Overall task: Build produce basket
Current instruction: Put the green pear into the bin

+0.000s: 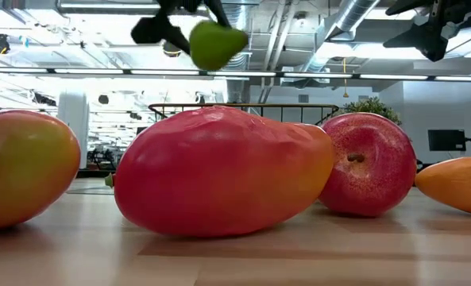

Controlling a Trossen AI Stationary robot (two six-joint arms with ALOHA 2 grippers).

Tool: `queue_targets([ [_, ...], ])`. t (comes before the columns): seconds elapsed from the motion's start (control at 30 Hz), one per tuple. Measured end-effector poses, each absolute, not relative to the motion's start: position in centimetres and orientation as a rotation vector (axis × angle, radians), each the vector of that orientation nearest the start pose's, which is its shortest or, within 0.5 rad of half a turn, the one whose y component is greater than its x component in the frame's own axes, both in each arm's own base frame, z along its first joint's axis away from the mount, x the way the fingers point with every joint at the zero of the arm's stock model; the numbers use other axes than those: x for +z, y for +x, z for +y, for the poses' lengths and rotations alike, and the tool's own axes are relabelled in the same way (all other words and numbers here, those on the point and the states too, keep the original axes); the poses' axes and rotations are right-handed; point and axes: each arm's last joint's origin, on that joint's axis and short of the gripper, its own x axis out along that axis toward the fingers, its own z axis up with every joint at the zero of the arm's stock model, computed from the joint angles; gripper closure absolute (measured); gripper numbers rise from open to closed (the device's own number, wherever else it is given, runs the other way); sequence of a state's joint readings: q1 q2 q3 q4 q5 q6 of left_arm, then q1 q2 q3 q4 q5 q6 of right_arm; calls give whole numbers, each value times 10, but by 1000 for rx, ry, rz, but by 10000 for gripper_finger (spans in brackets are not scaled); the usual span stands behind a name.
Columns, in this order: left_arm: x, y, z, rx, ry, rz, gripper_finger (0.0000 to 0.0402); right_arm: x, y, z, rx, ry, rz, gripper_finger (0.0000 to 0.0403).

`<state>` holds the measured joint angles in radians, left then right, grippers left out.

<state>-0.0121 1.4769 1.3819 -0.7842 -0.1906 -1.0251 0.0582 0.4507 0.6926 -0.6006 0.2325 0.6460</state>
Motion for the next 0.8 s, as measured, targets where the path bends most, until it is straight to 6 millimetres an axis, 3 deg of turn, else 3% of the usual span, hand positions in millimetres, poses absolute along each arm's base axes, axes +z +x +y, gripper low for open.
queue_targets([
  [0.2, 309, 321, 46, 693, -831, 721, 113, 302, 96, -1, -281, 585, 287, 103],
  [0.37, 286, 332, 69, 747, -844, 783, 113, 302, 96, -1, -281, 586, 287, 103],
  [0.57, 266, 339, 82, 819, -864, 817, 113, 302, 96, -1, -281, 586, 286, 103],
  [0.8, 242, 350, 85, 848, -835, 887, 113, 302, 96, -1, -281, 586, 285, 103],
])
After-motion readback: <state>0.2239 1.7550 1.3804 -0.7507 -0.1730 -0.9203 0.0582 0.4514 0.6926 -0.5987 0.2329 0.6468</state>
